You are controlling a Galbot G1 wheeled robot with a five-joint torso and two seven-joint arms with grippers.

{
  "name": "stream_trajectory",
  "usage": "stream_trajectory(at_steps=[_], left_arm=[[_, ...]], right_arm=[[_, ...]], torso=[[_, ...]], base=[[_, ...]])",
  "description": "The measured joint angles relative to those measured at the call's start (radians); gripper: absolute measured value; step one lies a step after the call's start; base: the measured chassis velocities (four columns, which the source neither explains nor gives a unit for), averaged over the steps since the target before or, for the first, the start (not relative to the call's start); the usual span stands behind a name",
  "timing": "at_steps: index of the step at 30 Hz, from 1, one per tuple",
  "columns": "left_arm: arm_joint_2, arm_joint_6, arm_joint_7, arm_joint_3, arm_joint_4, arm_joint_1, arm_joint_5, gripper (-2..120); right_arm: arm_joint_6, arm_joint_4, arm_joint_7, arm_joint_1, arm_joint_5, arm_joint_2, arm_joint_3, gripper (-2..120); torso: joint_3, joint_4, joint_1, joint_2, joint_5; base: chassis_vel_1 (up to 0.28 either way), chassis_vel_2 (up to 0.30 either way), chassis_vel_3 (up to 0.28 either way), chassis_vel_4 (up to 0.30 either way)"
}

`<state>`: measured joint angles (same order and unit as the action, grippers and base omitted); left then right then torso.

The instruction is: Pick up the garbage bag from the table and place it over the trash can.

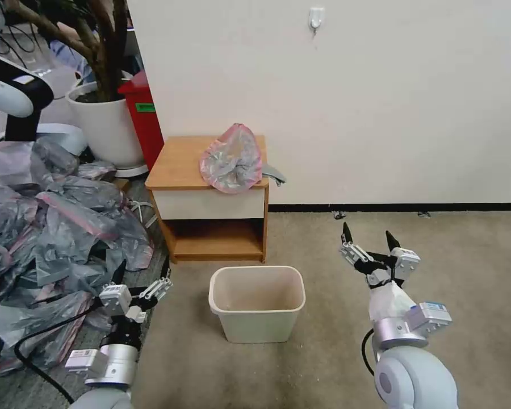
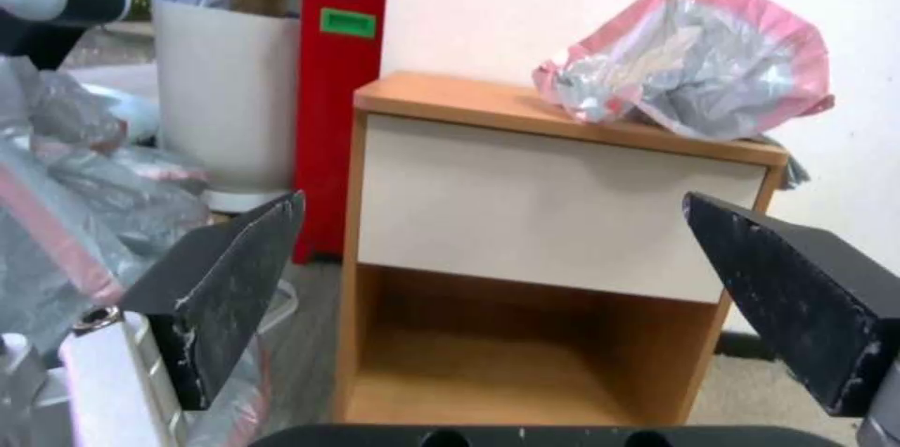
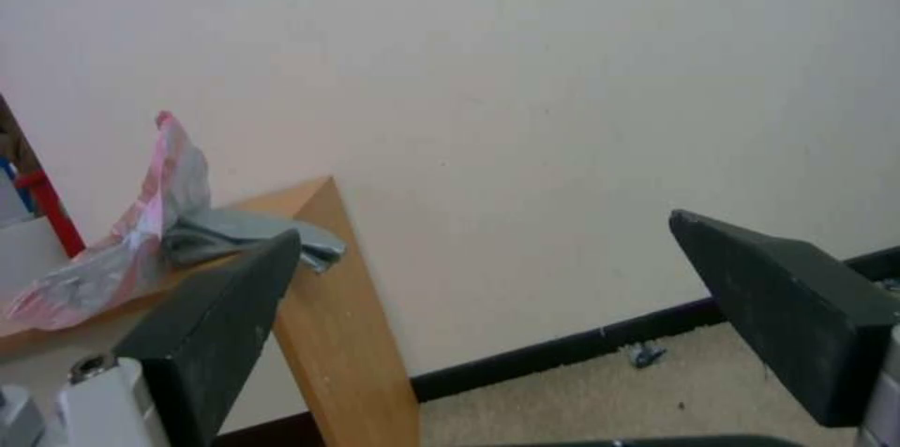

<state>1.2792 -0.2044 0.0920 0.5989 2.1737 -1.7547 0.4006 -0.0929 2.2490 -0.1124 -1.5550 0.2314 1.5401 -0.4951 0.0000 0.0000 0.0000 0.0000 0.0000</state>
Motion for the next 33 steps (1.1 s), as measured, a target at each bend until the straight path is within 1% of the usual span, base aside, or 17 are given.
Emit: stream_trajectory(at_steps=[4, 7, 8, 9, 10, 12, 13, 15, 17, 18, 19, 21, 24, 25, 26, 29, 33], left_arm=[[-0.004, -0.001, 0.000, 0.010, 0.001, -0.004, -0.001, 100], [-0.009, -0.002, -0.003, 0.022, 0.007, -0.017, -0.001, 100], [-0.012, -0.001, -0.004, 0.028, 0.014, -0.024, 0.001, 100], [-0.012, -0.001, -0.004, 0.028, 0.014, -0.024, 0.001, 100], [-0.013, -0.001, -0.004, 0.032, 0.017, -0.028, 0.003, 100], [-0.015, 0.000, -0.004, 0.041, 0.020, -0.035, 0.011, 100], [-0.015, 0.000, -0.004, 0.041, 0.020, -0.035, 0.011, 100], [-0.013, 0.000, -0.005, 0.047, 0.022, -0.040, 0.016, 100], [-0.009, 0.000, -0.007, 0.052, 0.026, -0.047, 0.016, 100], [-0.009, 0.000, -0.007, 0.052, 0.026, -0.047, 0.016, 100], [-0.006, 0.000, -0.008, 0.056, 0.028, -0.052, 0.016, 100], [-0.001, 0.000, -0.015, 0.068, 0.031, -0.061, 0.014, 100], [0.003, 0.000, -0.023, 0.079, 0.035, -0.071, 0.010, 100], [0.007, -0.001, -0.026, 0.090, 0.040, -0.083, 0.009, 100], [0.007, -0.001, -0.026, 0.090, 0.040, -0.083, 0.009, 100], [0.013, -0.002, -0.028, 0.108, 0.046, -0.104, 0.007, 100], [0.021, -0.005, -0.028, 0.131, 0.051, -0.126, 0.006, 100]], right_arm=[[-0.027, -0.005, -0.005, 0.020, 0.046, -0.013, 0.004, 100], [-0.125, 0.006, -0.054, 0.073, 0.207, -0.047, 0.030, 100], [-0.189, 0.009, -0.101, 0.116, 0.328, -0.065, 0.047, 100], [-0.189, 0.009, -0.101, 0.116, 0.328, -0.065, 0.047, 100], [-0.227, 0.009, -0.136, 0.143, 0.410, -0.075, 0.056, 100], [-0.306, -0.003, -0.251, 0.233, 0.660, -0.099, 0.069, 100], [-0.306, -0.003, -0.251, 0.233, 0.660, -0.099, 0.069, 100], [-0.331, -0.035, -0.355, 0.319, 0.896, -0.107, 0.068, 100], [-0.335, -0.070, -0.463, 0.390, 1.086, -0.097, 0.057, 100], [-0.335, -0.070, -0.463, 0.390, 1.086, -0.097, 0.057, 100], [-0.329, -0.097, -0.529, 0.434, 1.198, -0.084, 0.046, 99], [-0.318, -0.141, -0.608, 0.489, 1.340, -0.059, 0.031, 99], [-0.308, -0.195, -0.648, 0.535, 1.409, -0.032, 0.022, 99], [-0.296, -0.259, -0.664, 0.577, 1.426, 0.003, 0.020, 99], [-0.296, -0.259, -0.664, 0.577, 1.426, 0.003, 0.020, 99], [-0.277, -0.352, -0.675, 0.646, 1.425, 0.057, 0.017, 98], [-0.267, -0.442, -0.676, 0.728, 1.410, 0.071, 0.013, 99]], torso=[[0.000, -0.0002, 0.000, 0.000, -0.0001], [0.000, -0.0001, 0.000, 0.000, -0.0001], [0.000, -0.0002, 0.000, 0.000, 0.0001], [0.000, -0.0002, 0.000, 0.000, 0.0001], [0.000, 0.0001, 0.000, 0.000, 0.0002], [0.000, 0.0001, 0.000, 0.000, 0.0000], [0.000, 0.0001, 0.000, 0.000, 0.0000], [0.000, 0.0000, 0.000, 0.000, 0.0000], [0.000, 0.0001, 0.000, 0.000, 0.0000], [0.000, 0.0001, 0.000, 0.000, 0.0000], [0.000, 0.0001, 0.000, 0.000, -0.0001], [0.000, -0.0001, 0.000, 0.000, -0.0002], [0.000, 0.0000, 0.000, 0.000, -0.0001], [0.000, -0.0001, 0.000, 0.000, -0.0001], [0.000, -0.0001, 0.000, 0.000, -0.0001], [0.000, 0.0001, 0.000, 0.000, 0.0000], [0.000, 0.0001, 0.000, 0.000, -0.0001]], base=[[0.000, 0.000, 0.000, 0.000], [0.000, 0.000, 0.000, 0.000], [0.000, 0.000, 0.000, 0.000], [0.000, 0.000, 0.000, 0.000], [0.000, 0.000, 0.000, 0.000], [0.000, 0.000, 0.000, 0.000], [0.000, 0.000, 0.000, 0.000], [0.000, 0.000, 0.000, 0.000], [0.000, 0.000, 0.000, 0.000], [0.000, 0.000, 0.000, 0.000], [0.000, 0.000, 0.000, 0.000], [0.000, 0.000, 0.000, 0.000], [0.000, 0.000, 0.000, 0.000], [0.000, 0.000, 0.000, 0.000], [0.000, 0.000, 0.000, 0.000], [0.000, 0.000, 0.000, 0.000], [0.000, 0.000, 0.000, 0.000]])
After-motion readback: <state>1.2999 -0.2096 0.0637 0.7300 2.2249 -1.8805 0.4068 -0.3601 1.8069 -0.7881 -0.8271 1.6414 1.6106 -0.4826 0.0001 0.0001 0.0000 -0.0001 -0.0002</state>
